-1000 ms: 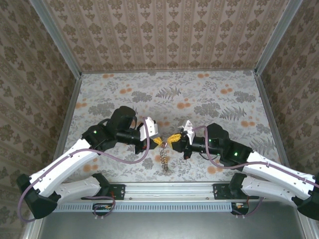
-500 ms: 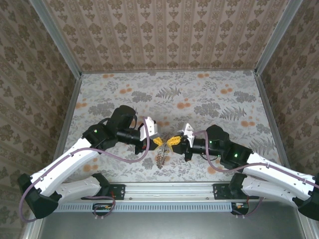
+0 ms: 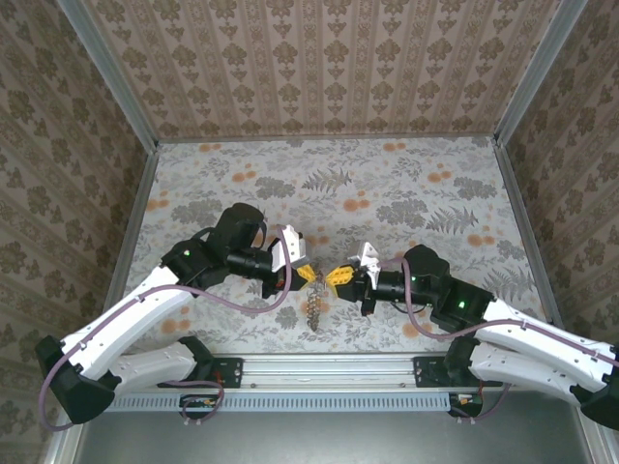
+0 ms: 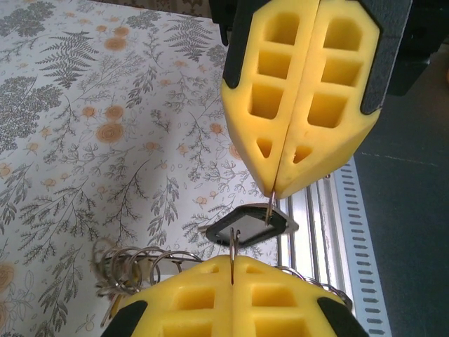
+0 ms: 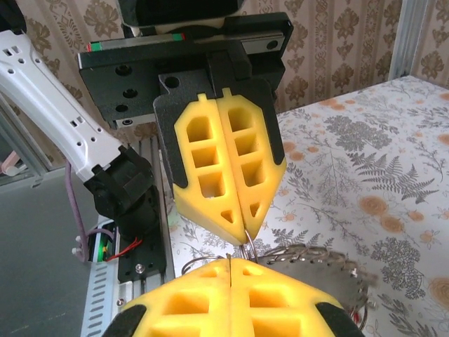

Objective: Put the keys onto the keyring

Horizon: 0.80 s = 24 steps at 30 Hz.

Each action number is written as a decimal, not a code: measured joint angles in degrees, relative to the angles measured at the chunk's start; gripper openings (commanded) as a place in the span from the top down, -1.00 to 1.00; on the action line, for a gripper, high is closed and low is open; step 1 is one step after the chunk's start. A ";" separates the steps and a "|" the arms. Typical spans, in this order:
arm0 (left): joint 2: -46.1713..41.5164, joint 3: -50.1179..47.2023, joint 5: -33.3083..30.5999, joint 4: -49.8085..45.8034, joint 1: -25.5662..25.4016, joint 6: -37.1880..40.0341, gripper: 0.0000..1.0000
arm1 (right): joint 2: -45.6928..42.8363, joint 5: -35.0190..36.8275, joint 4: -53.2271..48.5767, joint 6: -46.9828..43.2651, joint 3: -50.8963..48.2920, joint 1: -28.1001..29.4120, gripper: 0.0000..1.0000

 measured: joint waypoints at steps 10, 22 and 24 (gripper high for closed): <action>0.11 0.00 0.44 0.02 0.00 0.00 1.00 | 0.00 2.27 0.68 -0.02 -0.83 0.02 1.00; 0.11 0.02 0.83 0.02 0.00 0.00 1.00 | 0.00 2.80 3.26 0.00 -1.49 0.00 1.00; 0.11 0.02 0.83 0.00 0.00 0.00 1.00 | 0.00 2.78 3.56 0.00 -1.64 0.02 1.00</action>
